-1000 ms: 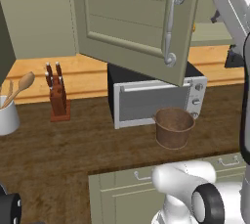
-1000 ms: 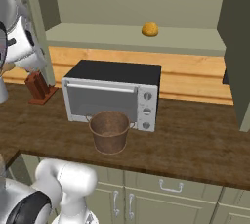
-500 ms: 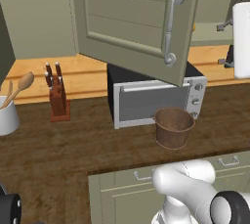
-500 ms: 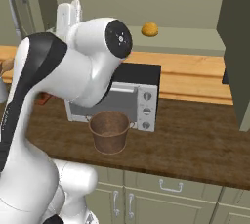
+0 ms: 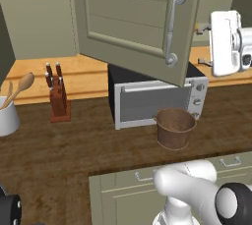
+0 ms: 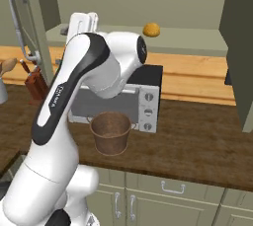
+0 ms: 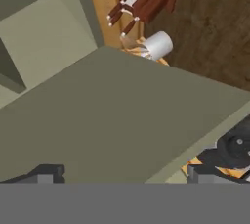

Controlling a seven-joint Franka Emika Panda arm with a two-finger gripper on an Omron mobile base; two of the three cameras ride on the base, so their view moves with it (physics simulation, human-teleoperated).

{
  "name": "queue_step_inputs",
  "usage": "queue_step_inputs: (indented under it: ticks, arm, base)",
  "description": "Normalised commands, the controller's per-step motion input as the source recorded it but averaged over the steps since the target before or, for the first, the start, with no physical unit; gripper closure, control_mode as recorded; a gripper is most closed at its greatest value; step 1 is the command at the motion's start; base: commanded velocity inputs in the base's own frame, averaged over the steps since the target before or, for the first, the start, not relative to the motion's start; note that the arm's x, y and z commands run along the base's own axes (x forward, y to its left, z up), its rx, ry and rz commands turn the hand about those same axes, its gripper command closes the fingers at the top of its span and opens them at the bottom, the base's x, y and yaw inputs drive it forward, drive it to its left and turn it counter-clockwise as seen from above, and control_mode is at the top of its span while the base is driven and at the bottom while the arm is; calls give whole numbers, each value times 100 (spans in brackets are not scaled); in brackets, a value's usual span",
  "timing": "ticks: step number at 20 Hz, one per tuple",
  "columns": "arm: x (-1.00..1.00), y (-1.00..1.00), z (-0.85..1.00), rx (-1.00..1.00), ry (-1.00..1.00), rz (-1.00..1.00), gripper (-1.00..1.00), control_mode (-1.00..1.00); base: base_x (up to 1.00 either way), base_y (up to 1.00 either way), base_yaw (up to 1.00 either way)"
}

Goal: Open the cabinet, pick up the bread from the cabinet and place it in the basket. Then move the basket to the dining counter.

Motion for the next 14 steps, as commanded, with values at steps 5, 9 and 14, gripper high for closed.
queue_step_inputs:
  ticks: [5,9,14]
  arm:
    - [31,2,0,5,0,20,-100,-100]
    - [1,38,-2,3,1,21,-100,-100]
    - [0,70,-7,0,4,20,-100,-100]
  base:
    - [0,0,0]
    - [0,0,0]
    - [0,0,0]
